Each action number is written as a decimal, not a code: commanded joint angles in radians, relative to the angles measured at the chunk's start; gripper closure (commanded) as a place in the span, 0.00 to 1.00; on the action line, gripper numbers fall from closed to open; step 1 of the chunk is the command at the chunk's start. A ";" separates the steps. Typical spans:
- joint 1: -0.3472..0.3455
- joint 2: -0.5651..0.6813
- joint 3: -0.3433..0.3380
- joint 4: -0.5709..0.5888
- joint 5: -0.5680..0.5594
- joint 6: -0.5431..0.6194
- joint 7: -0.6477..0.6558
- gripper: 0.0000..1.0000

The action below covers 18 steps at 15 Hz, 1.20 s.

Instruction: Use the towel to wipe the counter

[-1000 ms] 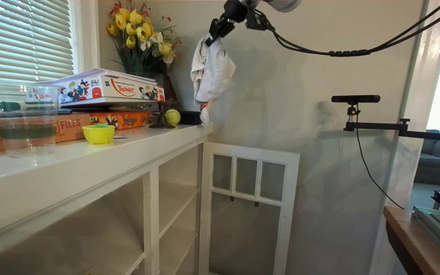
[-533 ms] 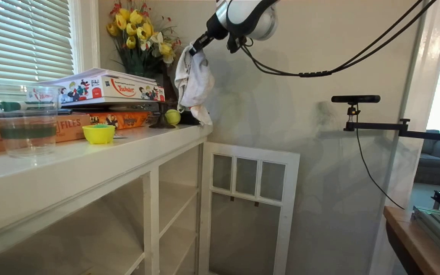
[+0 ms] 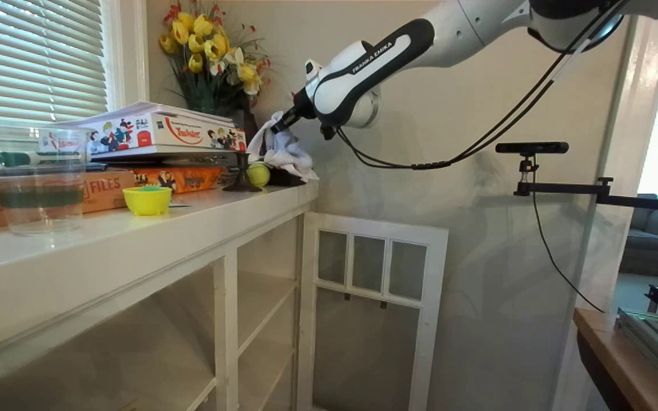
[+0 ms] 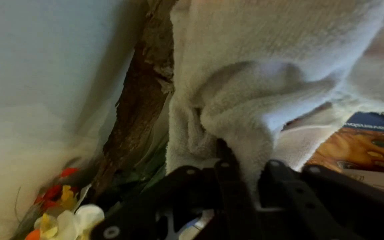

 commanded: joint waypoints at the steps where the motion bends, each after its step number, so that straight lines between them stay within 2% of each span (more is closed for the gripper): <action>1: -0.027 0.120 0.042 0.153 0.015 -0.025 0.003 0.59; 3: -0.016 0.086 0.048 0.134 0.055 -0.074 0.060 0.47; 5: -0.003 -0.001 0.059 0.063 0.077 -0.121 0.115 0.33; 8: -0.021 -0.133 0.159 -0.023 0.095 -0.248 0.150 0.10; 10: -0.016 -0.224 0.192 -0.059 0.118 -0.372 0.198 0.00; 12: 0.022 -0.317 0.176 -0.088 0.169 -0.514 0.229 0.00; 16: 0.034 -0.444 0.215 -0.107 0.170 -0.792 0.369 0.00; 17: 0.108 -0.476 0.132 -0.106 0.224 -0.858 0.385 0.00; 18: 0.132 -0.495 0.109 -0.109 0.224 -0.913 0.433 0.00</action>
